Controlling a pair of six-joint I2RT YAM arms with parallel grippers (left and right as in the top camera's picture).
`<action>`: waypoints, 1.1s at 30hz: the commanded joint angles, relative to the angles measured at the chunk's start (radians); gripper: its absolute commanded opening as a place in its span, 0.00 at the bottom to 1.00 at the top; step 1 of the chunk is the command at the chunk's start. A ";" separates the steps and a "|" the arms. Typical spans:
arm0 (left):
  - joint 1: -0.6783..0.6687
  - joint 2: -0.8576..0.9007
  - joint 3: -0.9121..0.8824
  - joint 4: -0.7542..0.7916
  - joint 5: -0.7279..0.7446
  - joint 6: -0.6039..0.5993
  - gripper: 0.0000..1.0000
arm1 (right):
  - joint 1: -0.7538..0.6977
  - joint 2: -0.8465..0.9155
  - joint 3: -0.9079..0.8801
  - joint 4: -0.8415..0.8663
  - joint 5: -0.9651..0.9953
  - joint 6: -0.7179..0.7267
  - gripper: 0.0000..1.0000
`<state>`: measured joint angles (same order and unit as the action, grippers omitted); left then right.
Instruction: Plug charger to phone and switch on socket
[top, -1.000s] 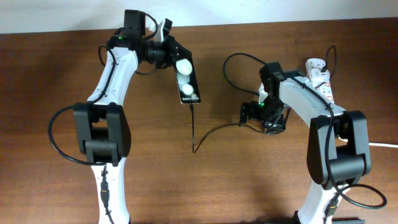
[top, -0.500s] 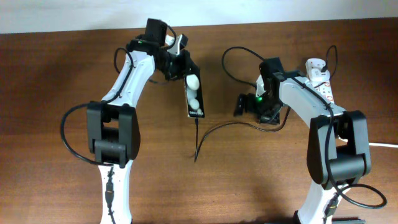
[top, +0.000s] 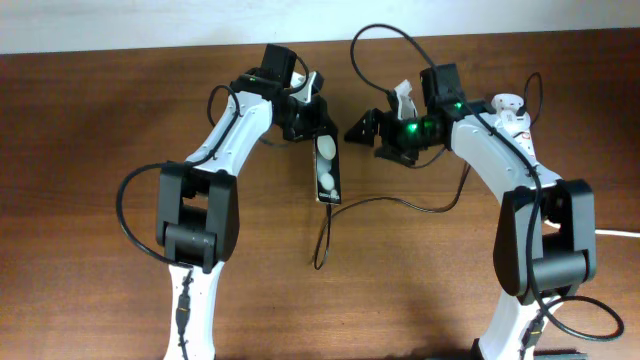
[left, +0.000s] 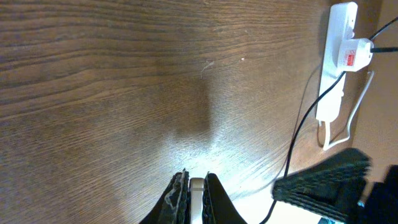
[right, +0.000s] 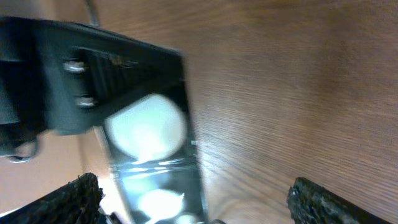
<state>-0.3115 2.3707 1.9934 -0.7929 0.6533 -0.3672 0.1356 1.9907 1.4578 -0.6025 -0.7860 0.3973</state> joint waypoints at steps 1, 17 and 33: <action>0.002 0.076 -0.004 0.014 0.025 -0.059 0.00 | 0.000 -0.006 0.068 0.001 -0.122 0.004 0.99; 0.000 0.133 -0.004 0.018 0.078 -0.066 0.06 | -0.026 -0.006 0.082 -0.050 -0.191 0.003 0.99; 0.000 0.133 -0.004 -0.055 -0.020 -0.087 0.68 | -0.025 -0.006 0.082 -0.074 -0.198 0.000 0.99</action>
<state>-0.3122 2.4882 2.0056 -0.8177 0.7498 -0.4347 0.1127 1.9907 1.5204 -0.6758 -0.9634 0.4080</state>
